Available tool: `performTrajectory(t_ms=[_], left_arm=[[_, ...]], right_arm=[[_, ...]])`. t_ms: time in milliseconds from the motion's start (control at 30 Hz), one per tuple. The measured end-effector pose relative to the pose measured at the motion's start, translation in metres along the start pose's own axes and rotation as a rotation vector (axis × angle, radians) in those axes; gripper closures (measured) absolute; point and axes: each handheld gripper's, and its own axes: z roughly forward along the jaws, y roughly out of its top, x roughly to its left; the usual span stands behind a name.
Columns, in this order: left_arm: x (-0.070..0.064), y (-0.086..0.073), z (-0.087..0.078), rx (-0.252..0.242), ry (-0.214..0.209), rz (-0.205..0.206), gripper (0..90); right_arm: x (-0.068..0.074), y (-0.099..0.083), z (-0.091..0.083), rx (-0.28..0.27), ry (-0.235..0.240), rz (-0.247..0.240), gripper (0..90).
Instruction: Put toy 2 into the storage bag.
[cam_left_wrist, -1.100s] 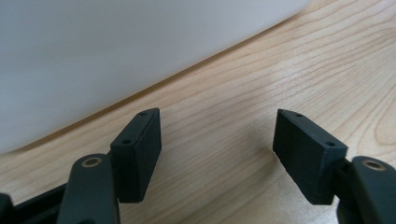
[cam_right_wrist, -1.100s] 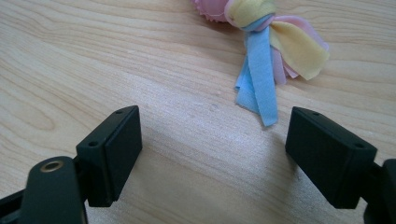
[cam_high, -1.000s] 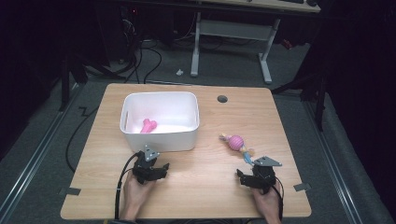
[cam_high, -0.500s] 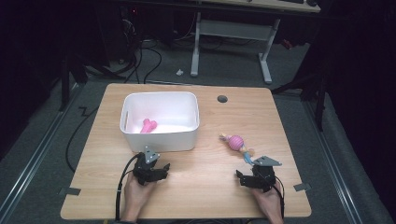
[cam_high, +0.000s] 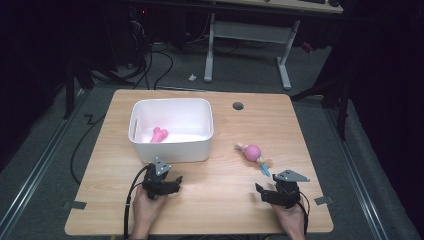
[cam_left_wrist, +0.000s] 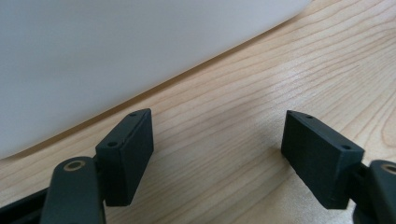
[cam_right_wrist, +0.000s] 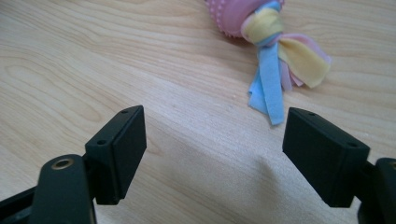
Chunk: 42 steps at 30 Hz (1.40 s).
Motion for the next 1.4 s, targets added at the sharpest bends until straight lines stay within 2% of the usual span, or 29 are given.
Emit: performTrajectory(t_ms=[200, 333, 700, 1100, 1200, 1400], left_arm=[[0.0, 0.0, 0.0, 0.002, 0.002, -0.003, 24.6], [0.0, 0.0, 0.0, 0.003, 0.002, -0.003, 24.5], [0.0, 0.0, 0.0, 0.003, 0.003, -0.003, 24.5], [0.0, 0.0, 0.0, 0.003, 0.003, -0.003, 24.3], [0.0, 0.0, 0.0, 0.003, 0.003, -0.003, 24.3], [0.0, 0.0, 0.0, 0.003, 0.003, -0.002, 24.3]], right_arm=[[-0.004, 0.008, -0.003, -0.012, 0.05, 0.016, 27.2], [-0.006, 0.018, -0.003, -0.006, 0.036, -0.006, 27.4], [-0.013, 0.046, -0.002, -0.015, 0.051, -0.023, 27.7], [-0.019, 0.076, 0.002, 0.021, 0.084, -0.047, 28.2], [-0.021, 0.083, 0.006, 0.048, 0.106, -0.05, 28.2], [-0.025, 0.098, 0.012, 0.12, 0.109, -0.103, 28.1]])
